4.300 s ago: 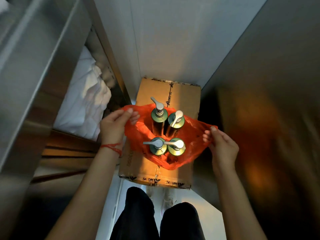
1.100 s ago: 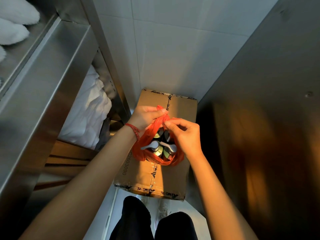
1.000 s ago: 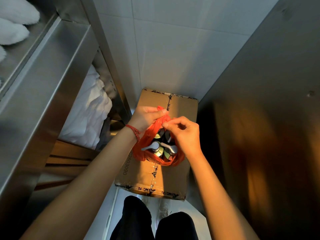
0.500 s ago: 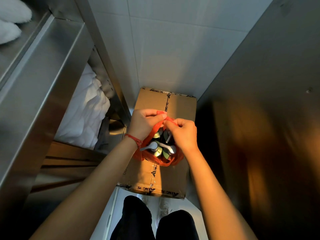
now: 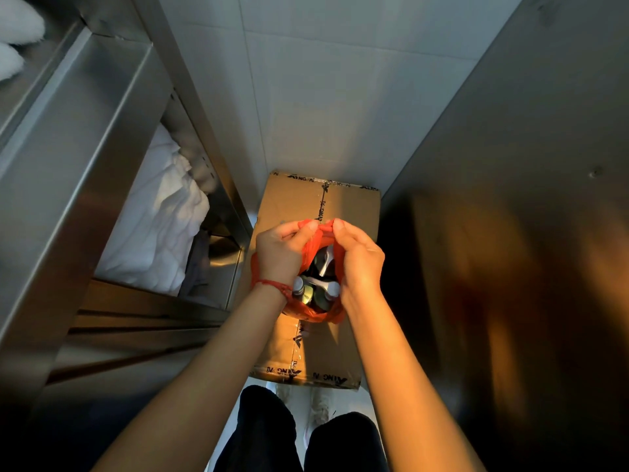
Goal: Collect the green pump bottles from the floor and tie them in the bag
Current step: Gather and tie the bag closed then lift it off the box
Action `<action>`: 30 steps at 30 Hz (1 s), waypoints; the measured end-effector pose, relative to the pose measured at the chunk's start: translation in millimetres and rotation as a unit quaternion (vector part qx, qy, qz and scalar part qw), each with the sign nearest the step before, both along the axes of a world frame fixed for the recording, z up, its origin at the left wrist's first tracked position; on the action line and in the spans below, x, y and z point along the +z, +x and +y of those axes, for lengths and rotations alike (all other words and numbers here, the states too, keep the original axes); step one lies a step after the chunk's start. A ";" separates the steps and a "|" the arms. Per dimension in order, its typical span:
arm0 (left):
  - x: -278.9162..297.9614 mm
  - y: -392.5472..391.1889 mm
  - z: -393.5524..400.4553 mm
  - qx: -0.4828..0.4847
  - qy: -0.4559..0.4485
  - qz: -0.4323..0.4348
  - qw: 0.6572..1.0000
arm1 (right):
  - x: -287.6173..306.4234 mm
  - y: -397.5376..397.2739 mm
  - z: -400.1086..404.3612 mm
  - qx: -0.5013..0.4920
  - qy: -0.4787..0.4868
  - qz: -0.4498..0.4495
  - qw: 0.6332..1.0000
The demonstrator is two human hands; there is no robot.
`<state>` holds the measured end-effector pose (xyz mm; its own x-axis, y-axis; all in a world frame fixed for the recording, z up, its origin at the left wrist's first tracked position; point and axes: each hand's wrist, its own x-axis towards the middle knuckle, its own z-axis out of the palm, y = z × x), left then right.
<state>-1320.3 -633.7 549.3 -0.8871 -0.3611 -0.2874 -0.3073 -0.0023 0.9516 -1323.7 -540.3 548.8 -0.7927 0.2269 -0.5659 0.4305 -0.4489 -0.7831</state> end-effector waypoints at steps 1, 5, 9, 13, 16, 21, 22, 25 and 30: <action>-2.3 1.2 -0.8 0.022 0.011 -0.014 1.000 | -0.5 1.0 -0.9 -0.012 0.005 0.004 1.000; -10.6 2.4 -9.6 0.130 0.097 -0.072 0.984 | -4.0 3.1 2.3 -0.083 -0.021 -0.015 0.996; -22.3 7.0 -27.9 0.189 0.156 -0.109 0.963 | -8.4 2.6 12.8 -0.141 -0.084 -0.039 0.986; -28.3 14.8 -44.1 0.195 0.178 -0.113 0.958 | -13.0 3.0 21.6 -0.198 -0.115 -0.062 0.971; -28.4 17.9 -49.8 0.201 0.189 -0.115 0.954 | -17.8 5.3 27.5 -0.218 -0.109 -0.071 0.967; -26.0 19.0 -51.2 0.183 0.186 -0.094 0.961 | -16.2 5.9 28.0 -0.201 -0.076 -0.037 0.976; -24.1 17.4 -51.8 0.160 0.169 -0.079 0.969 | -14.1 6.7 27.8 -0.182 -0.059 -0.011 0.981; -12.0 6.9 -52.2 0.069 0.099 -0.024 0.992 | -4.3 6.5 27.1 -0.072 0.069 0.071 0.992; 11.0 -12.4 -37.3 -0.079 -0.008 0.049 0.996 | 19.8 -3.5 15.1 0.063 0.190 0.162 0.966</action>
<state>-1332.7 -671.0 560.3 -0.9569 -0.2183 -0.1913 -0.2074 0.0535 0.9768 -1327.2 -525.3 568.7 -0.9490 0.2602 -0.1782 0.1676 -0.0625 -0.9839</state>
